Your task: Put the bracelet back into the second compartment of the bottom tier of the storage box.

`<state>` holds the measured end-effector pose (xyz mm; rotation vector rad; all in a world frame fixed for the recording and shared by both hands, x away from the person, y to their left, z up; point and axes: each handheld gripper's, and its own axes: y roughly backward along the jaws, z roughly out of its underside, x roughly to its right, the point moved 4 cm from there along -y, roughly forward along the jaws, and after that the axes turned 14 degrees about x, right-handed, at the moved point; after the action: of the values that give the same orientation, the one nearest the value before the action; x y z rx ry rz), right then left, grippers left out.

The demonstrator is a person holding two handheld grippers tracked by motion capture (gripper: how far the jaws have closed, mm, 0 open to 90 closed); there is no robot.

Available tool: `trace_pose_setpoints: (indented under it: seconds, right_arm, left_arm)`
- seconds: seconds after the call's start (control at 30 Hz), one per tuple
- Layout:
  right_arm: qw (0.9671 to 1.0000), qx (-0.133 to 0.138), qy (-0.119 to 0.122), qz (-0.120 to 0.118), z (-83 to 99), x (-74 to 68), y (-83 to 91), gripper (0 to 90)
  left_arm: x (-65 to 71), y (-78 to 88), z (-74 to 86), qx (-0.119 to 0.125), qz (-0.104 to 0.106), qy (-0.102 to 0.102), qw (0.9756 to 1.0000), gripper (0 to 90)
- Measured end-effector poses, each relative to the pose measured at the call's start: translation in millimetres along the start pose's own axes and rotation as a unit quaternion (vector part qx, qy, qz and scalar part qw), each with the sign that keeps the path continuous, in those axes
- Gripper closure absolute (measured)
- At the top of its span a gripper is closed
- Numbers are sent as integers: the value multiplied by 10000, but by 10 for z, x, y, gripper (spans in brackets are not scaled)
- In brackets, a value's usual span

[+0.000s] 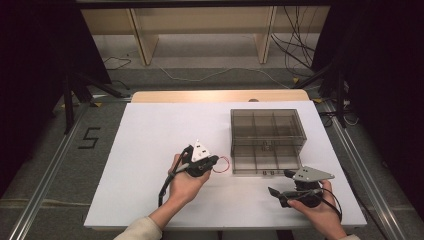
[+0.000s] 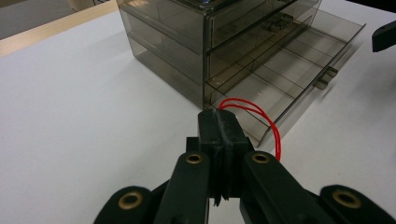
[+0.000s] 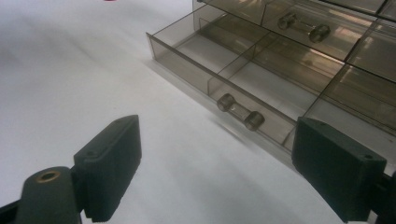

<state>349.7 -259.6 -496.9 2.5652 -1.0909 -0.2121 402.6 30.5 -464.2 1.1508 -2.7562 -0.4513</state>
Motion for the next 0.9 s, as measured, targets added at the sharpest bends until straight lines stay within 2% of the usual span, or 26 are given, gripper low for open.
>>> trace_pose_setpoints:
  seconds: [0.63, 0.9]
  right_arm:
    - [10000, 8, -6, -2, 0, 2, 1, 169]
    - [10000, -2, -16, 2, 2, 2, 2, 169]
  left_arm:
    - [119, -135, -71, 33, 144, -92, 9998, 897]
    - [171, -188, -93, 83, 178, -41, 9998, 897]
